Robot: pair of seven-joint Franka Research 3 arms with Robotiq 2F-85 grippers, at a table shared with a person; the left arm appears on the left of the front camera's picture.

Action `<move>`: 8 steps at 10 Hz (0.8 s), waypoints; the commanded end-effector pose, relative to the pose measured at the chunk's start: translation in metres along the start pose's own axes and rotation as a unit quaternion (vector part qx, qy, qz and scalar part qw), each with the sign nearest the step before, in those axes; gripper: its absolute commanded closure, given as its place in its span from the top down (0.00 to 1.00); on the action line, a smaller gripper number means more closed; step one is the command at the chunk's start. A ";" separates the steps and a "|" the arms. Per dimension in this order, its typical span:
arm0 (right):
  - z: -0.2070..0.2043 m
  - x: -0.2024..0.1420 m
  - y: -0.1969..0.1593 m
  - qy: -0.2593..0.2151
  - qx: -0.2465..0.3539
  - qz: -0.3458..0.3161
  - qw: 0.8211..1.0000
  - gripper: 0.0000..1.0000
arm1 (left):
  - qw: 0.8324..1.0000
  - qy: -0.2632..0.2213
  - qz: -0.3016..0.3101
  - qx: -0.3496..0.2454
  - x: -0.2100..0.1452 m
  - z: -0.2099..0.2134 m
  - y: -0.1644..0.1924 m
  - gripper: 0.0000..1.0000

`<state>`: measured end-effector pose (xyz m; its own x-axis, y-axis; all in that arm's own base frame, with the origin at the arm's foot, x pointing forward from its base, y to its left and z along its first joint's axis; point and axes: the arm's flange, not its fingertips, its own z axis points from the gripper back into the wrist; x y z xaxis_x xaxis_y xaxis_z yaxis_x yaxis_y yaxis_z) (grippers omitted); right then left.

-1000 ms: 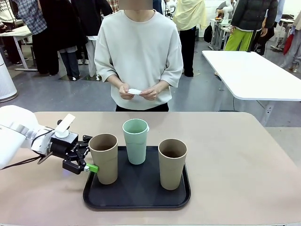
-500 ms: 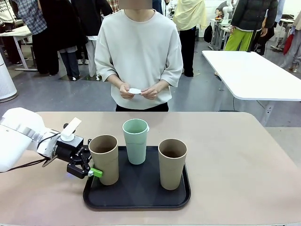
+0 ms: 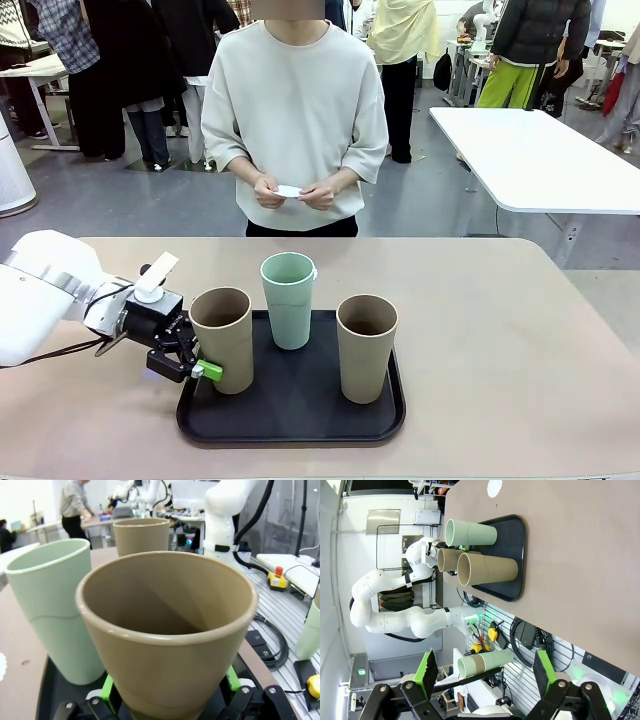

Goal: Place coasters on the table and set cups on them.
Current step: Pick up one Reusable plastic cup and place it on a coaster set by the human.

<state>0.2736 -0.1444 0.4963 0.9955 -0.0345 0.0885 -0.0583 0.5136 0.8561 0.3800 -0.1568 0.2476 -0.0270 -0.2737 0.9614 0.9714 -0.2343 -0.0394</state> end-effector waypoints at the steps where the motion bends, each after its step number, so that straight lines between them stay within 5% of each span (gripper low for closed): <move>1: 0.000 0.001 -0.001 0.001 0.006 0.000 1.000 1.00 | 1.000 -0.013 -0.010 -0.008 0.002 -0.005 0.003 0.45; 2: 0.000 0.001 -0.001 0.001 0.006 0.000 1.000 1.00 | 1.000 -0.014 -0.009 -0.009 0.001 -0.004 0.003 0.00; 4: 0.000 0.001 -0.001 0.001 0.006 0.000 1.000 1.00 | 1.000 -0.015 -0.005 -0.011 0.002 -0.004 0.004 0.00; 5: 0.000 0.001 -0.001 0.001 0.006 0.000 1.000 1.00 | 1.000 -0.017 -0.003 -0.013 0.003 -0.002 0.004 0.29; 8: 0.000 0.001 -0.001 0.001 0.006 0.000 1.000 1.00 | 0.999 0.006 0.042 0.006 0.050 0.018 -0.020 0.32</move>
<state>0.2737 -0.1444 0.4963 0.9955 -0.0344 0.0883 -0.0582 0.5136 0.8560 0.3781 -0.1572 0.2671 0.0230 -0.2747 0.9612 0.9701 -0.2263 -0.0878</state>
